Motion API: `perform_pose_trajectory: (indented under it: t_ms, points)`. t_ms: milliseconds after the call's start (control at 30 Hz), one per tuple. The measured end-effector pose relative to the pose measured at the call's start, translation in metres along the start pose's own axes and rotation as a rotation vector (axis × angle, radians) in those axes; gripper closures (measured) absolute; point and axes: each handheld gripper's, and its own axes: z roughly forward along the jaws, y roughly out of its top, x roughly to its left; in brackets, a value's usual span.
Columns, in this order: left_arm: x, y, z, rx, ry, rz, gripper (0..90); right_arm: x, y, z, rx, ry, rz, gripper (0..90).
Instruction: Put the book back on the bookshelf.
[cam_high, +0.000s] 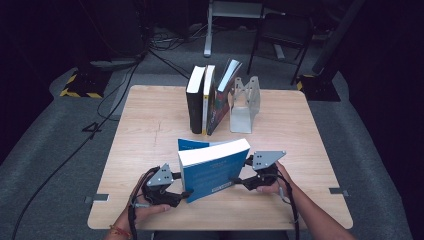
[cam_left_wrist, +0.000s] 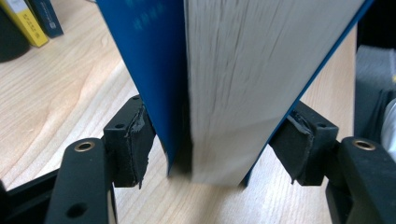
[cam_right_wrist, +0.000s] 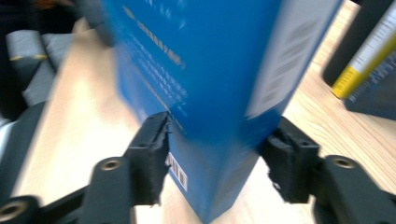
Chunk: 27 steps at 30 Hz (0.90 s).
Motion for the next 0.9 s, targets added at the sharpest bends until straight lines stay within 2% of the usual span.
perform_pose_trajectory:
  t_ms: [67,100,133,200,233,300,400,467,600,633,767,900]
  points:
    - [-0.001,0.002,-0.001,-0.025,-0.001,-0.005,38.4,0.006,0.011,-0.015,-0.090,0.024,-0.002,48.0]
    - [-0.001,0.002,-0.001,-0.025,-0.001,-0.005,42.1,0.006,0.011,-0.015,-0.090,0.024,-0.002,48.0]
    - [-0.003,0.004,-0.002,-0.042,0.020,0.001,42.1,0.008,0.017,-0.020,-0.113,0.013,-0.010,48.1]
    - [-0.003,0.005,-0.001,-0.065,0.036,-0.030,44.3,0.014,0.032,-0.030,-0.159,-0.016,-0.031,49.6]
    - [-0.002,0.005,0.000,-0.072,0.036,-0.033,43.8,0.016,0.039,-0.034,-0.167,-0.028,-0.020,49.6]
    - [-0.001,0.007,0.003,-0.079,0.044,-0.041,42.0,0.018,0.043,-0.035,-0.174,-0.042,-0.010,50.6]
    - [0.001,0.010,0.007,-0.081,0.048,-0.045,40.1,0.019,0.046,-0.038,-0.173,-0.037,-0.007,53.5]
    - [0.003,0.014,0.012,-0.080,0.043,-0.049,37.3,0.022,0.049,-0.042,-0.184,-0.028,-0.009,56.0]
    - [0.007,0.022,0.023,-0.072,0.018,-0.044,34.9,0.028,0.056,-0.050,-0.189,-0.054,-0.011,57.5]
    - [0.007,0.025,0.026,-0.070,0.009,-0.038,34.5,0.029,0.057,-0.053,-0.190,-0.060,-0.014,57.9]
    - [0.005,0.037,0.040,-0.057,0.017,0.007,34.4,0.032,0.059,-0.065,-0.172,-0.091,-0.025,58.8]
    - [0.007,0.049,0.057,-0.053,0.003,0.029,34.3,0.034,0.055,-0.077,-0.148,-0.137,-0.035,59.0]
